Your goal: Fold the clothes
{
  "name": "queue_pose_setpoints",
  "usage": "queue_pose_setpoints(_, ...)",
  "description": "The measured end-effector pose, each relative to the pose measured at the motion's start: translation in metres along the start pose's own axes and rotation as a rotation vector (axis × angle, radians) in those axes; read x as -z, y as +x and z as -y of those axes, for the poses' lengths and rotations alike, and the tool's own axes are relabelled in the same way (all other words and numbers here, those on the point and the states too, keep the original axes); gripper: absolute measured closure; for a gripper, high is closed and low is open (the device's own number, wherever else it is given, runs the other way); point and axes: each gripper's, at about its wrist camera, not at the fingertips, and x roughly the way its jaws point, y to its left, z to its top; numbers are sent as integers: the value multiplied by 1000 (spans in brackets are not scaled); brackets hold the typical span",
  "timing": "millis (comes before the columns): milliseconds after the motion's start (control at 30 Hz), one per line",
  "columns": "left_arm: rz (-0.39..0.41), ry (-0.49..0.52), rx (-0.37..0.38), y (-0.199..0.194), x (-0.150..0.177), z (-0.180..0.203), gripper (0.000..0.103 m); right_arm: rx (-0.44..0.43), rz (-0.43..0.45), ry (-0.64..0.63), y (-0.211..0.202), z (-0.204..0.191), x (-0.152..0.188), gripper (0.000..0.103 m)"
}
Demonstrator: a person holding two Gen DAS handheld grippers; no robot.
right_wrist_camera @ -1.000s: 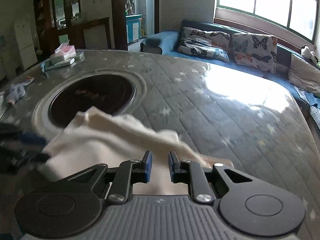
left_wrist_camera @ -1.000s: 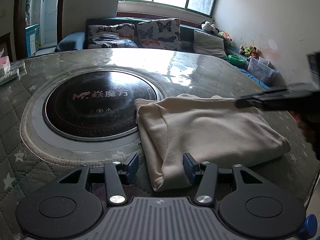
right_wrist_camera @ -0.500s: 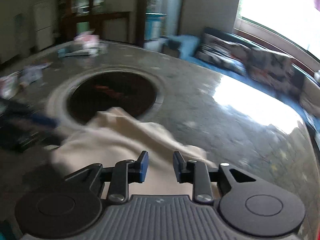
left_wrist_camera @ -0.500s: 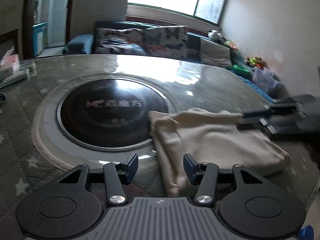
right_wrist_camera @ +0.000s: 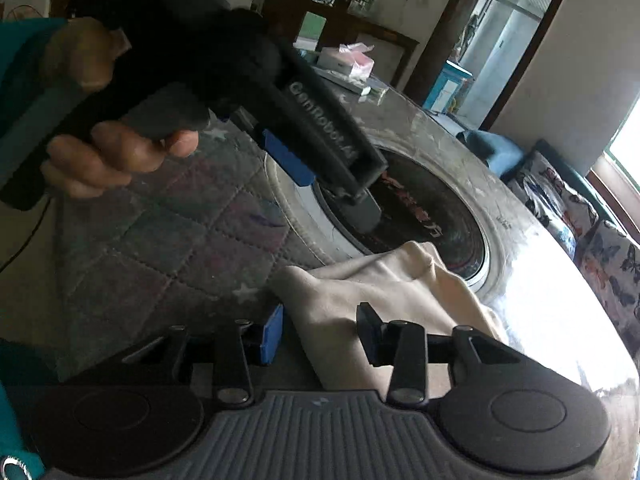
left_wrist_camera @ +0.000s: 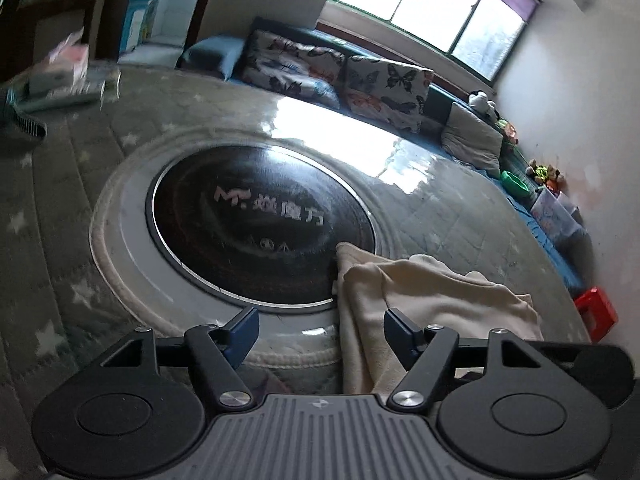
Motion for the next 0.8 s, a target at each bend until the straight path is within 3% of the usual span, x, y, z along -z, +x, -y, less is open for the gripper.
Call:
queue_pose_setpoints(167, -35, -127, 29, 8, 1, -3, 31, 4, 10, 78, 1, 10, 1, 89)
queue_pose_setpoints(400, -82, -348, 120, 21, -2, -6, 31, -40, 82, 249, -20, 37, 6, 93)
queue_pose_setpoints(567, -117, -430, 152, 34, -1, 1, 31, -57, 122, 313, -35, 49, 12, 94)
queue_pose_setpoints(700, -123, -431, 156, 42, -1, 10, 33, -69, 135, 326, -40, 50, 17, 94)
queue_pose_setpoints(733, -122, -424, 155, 43, -2, 13, 36, -72, 138, 328, -41, 50, 18, 94)
queue_pose_setpoints(767, -125, -419, 151, 44, -1, 15, 50, -75, 139, 330, -42, 50, 19, 94)
queue_pose_setpoints(800, -138, -418, 149, 46, -1, 15, 57, -78, 141, 333, -42, 49, 20, 94)
